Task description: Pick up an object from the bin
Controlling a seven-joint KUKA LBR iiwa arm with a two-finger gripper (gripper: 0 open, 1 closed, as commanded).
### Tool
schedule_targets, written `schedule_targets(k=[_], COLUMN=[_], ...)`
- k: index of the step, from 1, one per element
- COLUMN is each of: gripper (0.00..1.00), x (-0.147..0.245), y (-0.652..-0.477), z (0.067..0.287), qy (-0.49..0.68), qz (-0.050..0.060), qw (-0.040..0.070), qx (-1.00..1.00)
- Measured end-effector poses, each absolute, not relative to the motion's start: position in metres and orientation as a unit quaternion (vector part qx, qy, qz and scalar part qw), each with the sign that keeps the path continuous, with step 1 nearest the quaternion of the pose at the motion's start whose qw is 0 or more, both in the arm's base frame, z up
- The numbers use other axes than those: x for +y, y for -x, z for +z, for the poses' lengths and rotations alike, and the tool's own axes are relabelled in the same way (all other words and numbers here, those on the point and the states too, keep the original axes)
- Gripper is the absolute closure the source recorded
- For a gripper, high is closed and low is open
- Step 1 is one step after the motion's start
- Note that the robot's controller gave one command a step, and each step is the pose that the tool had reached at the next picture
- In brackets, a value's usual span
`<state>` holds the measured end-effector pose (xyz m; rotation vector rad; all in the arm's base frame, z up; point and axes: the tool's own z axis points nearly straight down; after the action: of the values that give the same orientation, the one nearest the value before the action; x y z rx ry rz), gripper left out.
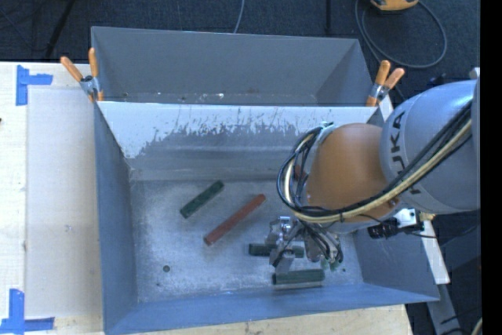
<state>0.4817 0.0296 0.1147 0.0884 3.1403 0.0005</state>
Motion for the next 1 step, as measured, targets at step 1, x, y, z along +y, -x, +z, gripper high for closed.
schedule_targets(k=[1], gripper=[1.00], x=[0.0296], y=[-0.4818], z=[0.1206], qy=[-0.028], qz=[0.000], qw=[0.000], qx=[1.000])
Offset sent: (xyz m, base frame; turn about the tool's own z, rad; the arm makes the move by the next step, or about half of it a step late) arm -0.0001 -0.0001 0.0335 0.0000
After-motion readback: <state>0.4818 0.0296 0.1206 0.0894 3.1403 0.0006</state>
